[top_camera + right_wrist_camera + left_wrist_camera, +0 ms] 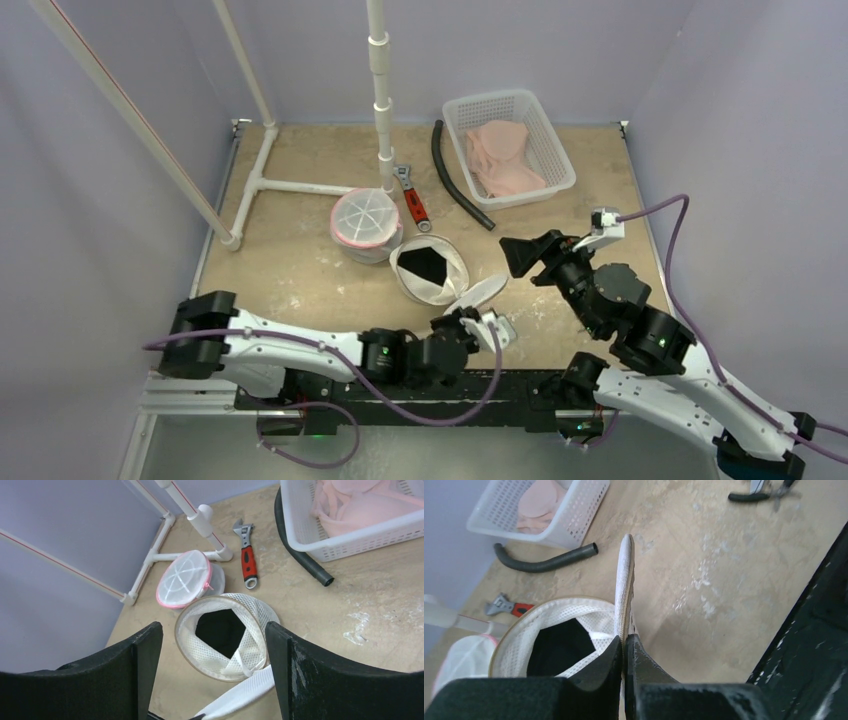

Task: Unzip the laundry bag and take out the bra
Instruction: Open the laundry bag at the center of the board.

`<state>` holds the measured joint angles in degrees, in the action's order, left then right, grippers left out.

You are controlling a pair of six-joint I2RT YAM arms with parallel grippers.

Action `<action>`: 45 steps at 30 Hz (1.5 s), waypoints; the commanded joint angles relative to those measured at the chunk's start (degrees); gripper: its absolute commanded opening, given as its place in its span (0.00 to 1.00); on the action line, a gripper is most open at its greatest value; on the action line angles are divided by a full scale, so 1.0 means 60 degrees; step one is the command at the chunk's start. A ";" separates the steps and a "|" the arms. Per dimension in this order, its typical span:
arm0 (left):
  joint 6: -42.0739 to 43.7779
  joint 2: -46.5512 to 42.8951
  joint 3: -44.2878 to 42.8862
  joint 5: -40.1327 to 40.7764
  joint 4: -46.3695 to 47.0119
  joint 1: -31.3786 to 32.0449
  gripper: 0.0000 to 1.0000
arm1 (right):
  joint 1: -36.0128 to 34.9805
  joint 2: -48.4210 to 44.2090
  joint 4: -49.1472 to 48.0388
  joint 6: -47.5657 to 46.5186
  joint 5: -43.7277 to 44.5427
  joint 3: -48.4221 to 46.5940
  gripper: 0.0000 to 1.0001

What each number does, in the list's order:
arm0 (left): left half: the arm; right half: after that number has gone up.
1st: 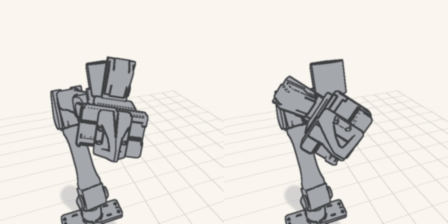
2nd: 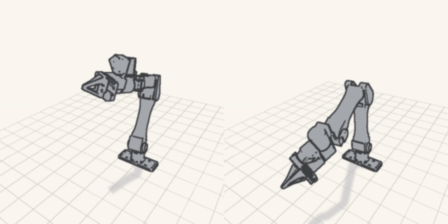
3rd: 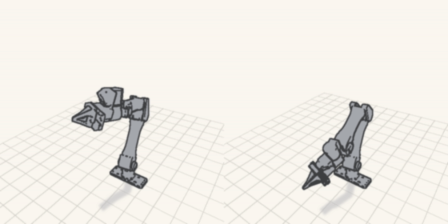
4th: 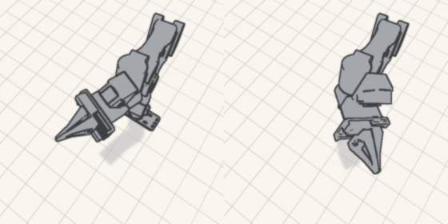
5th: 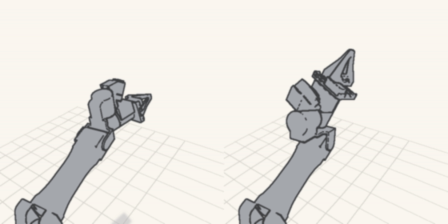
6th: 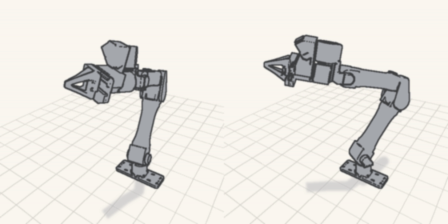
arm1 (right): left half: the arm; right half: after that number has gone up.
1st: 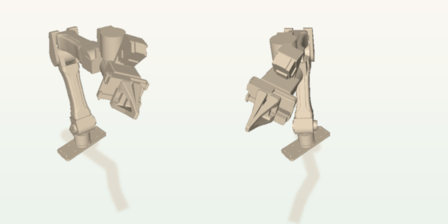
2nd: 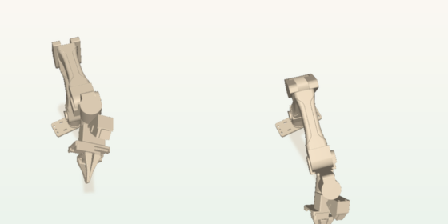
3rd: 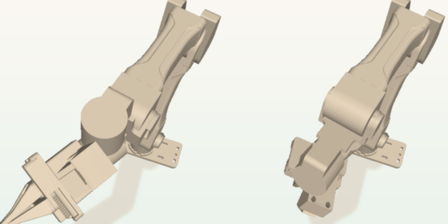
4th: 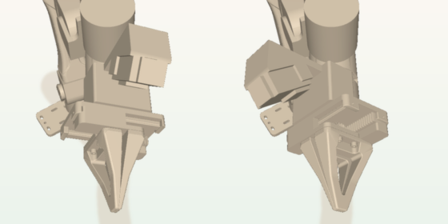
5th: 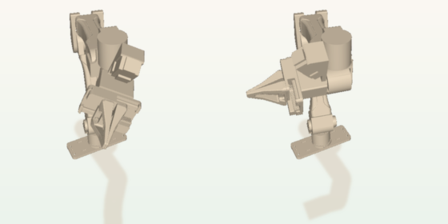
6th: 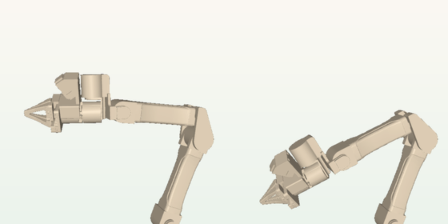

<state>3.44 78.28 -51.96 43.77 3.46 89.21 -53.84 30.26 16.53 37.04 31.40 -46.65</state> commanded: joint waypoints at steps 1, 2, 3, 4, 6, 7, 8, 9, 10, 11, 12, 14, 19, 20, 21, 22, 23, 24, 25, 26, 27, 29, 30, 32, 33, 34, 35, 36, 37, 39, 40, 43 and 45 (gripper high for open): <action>0.2050 0.0990 -0.0274 0.2707 0.1056 0.0821 0.07 | 0.0037 -0.0152 0.0387 -0.0059 0.0453 -0.0226 0.78; 0.2056 0.1152 -0.0342 0.2825 0.0973 0.0954 0.13 | 0.0028 -0.0195 0.0406 -0.0064 0.0462 -0.0185 0.78; 0.1980 0.1254 -0.0439 0.2878 0.0790 0.1084 0.22 | 0.0024 -0.0246 0.0419 -0.0048 0.0490 -0.0159 0.78; 0.1869 0.1306 -0.0491 0.2881 0.0635 0.1185 0.31 | 0.0026 -0.0285 0.0433 -0.0049 0.0525 -0.0127 0.78; 0.1704 0.1256 -0.0478 0.2766 0.0593 0.1359 0.48 | 0.0028 -0.0332 0.0490 -0.0053 0.0575 -0.0105 0.78; 0.1637 0.1168 -0.0436 0.2668 0.0594 0.1393 0.51 | 0.0030 -0.0340 0.0506 -0.0050 0.0580 -0.0094 0.78; 0.1548 0.1064 -0.0381 0.2639 0.0593 0.1428 0.52 | 0.0037 -0.0352 0.0510 -0.0046 0.0564 -0.0071 0.78; 0.1449 0.0930 -0.0348 0.2606 0.0580 0.1457 0.53 | 0.0026 -0.0354 0.0492 -0.0025 0.0549 -0.0031 0.78; 0.1345 0.0800 -0.0319 0.2540 0.0527 0.1484 0.53 | 0.0030 -0.0367 0.0499 -0.0014 0.0536 0.0021 0.78; 0.1191 0.0628 -0.0286 0.2456 0.0434 0.1515 0.54 | 0.0034 -0.0370 0.0464 -0.0007 0.0531 0.0097 0.78; 0.1070 0.0425 -0.0239 0.2329 0.0395 0.1542 0.55 | 0.0032 -0.0374 0.0439 0.0001 0.0534 0.0178 0.78; 0.0854 -0.0011 -0.0108 0.2058 0.0318 0.1567 0.76 | 0.0027 -0.0345 0.0378 0.0077 0.0484 0.0383 0.78; 0.0231 -0.0844 -0.0187 0.0192 -0.0467 0.1581 0.82 | 0.0037 -0.0292 0.0211 0.0500 0.0132 0.1001 0.78; -0.0021 -0.0940 -0.0264 0.0099 -0.0540 0.1582 0.82 | 0.0029 -0.0297 0.0173 0.0585 0.0061 0.1141 0.78; -0.0322 -0.1148 -0.0237 0.0146 -0.0769 0.1582 0.83 | 0.0032 -0.0297 0.0148 0.0669 -0.0008 0.1279 0.79; -0.0434 -0.1399 -0.0105 0.0414 -0.0720 0.1582 0.83 | 0.0034 -0.0297 0.0094 0.0740 -0.0075 0.1395 0.79; -0.0653 -0.1699 0.0118 0.0806 -0.0324 0.1564 0.85 | 0.0025 -0.0297 0.0017 0.0780 -0.0180 0.1568 0.78; -0.0977 -0.1995 0.0410 0.1077 -0.0070 0.1431 0.89 | 0.0030 -0.0286 -0.0117 0.0808 -0.0262 0.1664 0.78; -0.1476 -0.2279 0.0660 0.1058 -0.0043 0.0935 0.90 | 0.0025 -0.0232 -0.0291 0.0794 -0.0371 0.1862 0.78; -0.2164 -0.2538 0.0842 0.0663 -0.0240 0.0300 0.90 | 0.0024 -0.0135 -0.0540 0.0739 -0.0494 0.2034 0.77; -0.3001 -0.2770 0.1037 0.0206 -0.0445 -0.0420 0.90 | 0.0026 0.0014 -0.0856 0.0637 -0.0654 0.2226 0.77; -0.4209 -0.3125 0.1546 -0.0721 -0.0471 -0.1605 0.87 | 0.0026 0.0505 -0.1348 0.0532 -0.0836 0.2488 0.76; -0.4758 -0.3210 0.1731 -0.0945 -0.0458 -0.1993 0.86 | 0.0042 0.0810 -0.1653 0.0461 -0.0939 0.2605 0.76; -0.5859 -0.3198 0.1909 -0.1016 -0.0548 -0.2437 0.85 | 0.0096 0.1400 -0.2249 0.0378 -0.1107 0.2829 0.75; -0.6438 -0.3169 0.1978 -0.0986 -0.0821 -0.2590 0.85 | 0.0178 0.1696 -0.2493 0.0375 -0.1222 0.2893 0.75; -0.6950 -0.3170 0.2074 -0.1006 -0.0915 -0.2704 0.84 | 0.0285 0.1948 -0.2681 0.0357 -0.1328 0.2959 0.74; -0.7342 -0.3182 0.2222 -0.1114 -0.0801 -0.2786 0.84 | 0.0452 0.2202 -0.3069 0.0327 -0.1506 0.3039 0.74; -0.7717 -0.3239 0.2401 -0.1146 -0.0734 -0.2860 0.84 | 0.0674 0.2443 -0.3337 0.0285 -0.1764 0.3108 0.73; -0.8060 -0.3336 0.2673 -0.1212 -0.0520 -0.2970 0.84 | 0.0962 0.2729 -0.3689 0.0152 -0.2203 0.3202 0.73; -0.8414 -0.3532 0.3045 -0.1555 -0.0011 -0.3346 0.83 | 0.1496 0.3235 -0.4311 -0.0016 -0.2981 0.3370 0.72; -0.8528 -0.3596 0.3140 -0.1784 0.0070 -0.3624 0.83 | 0.1735 0.3541 -0.4488 -0.0091 -0.3287 0.3372 0.71; -0.8567 -0.3626 0.3257 -0.2412 0.0122 -0.4348 0.82 | 0.1980 0.4275 -0.5098 -0.0292 -0.3860 0.3442 0.69; -0.8569 -0.3522 0.3361 -0.2774 0.0270 -0.4706 0.81 | 0.2035 0.4698 -0.5476 -0.0326 -0.4032 0.3507 0.67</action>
<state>-43.77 58.00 -32.53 32.93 0.10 64.82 -42.37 55.00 -7.33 37.41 13.32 -26.61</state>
